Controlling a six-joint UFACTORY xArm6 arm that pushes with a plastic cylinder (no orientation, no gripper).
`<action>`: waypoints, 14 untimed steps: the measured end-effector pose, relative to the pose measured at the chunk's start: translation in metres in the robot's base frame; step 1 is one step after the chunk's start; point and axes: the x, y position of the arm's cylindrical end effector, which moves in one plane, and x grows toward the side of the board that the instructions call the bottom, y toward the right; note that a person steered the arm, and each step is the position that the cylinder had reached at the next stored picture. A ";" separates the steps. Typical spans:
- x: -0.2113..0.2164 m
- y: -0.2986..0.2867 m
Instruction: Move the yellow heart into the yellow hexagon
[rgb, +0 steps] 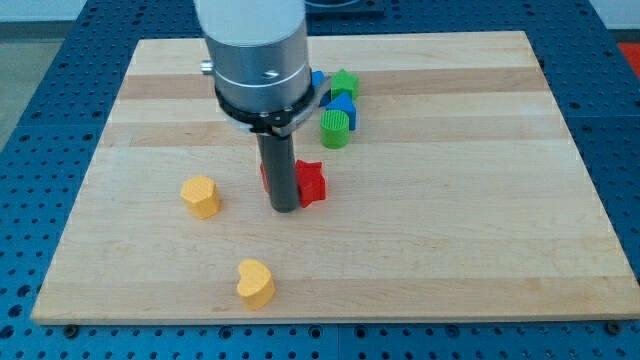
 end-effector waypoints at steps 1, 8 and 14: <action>0.010 0.014; 0.122 0.001; 0.082 -0.079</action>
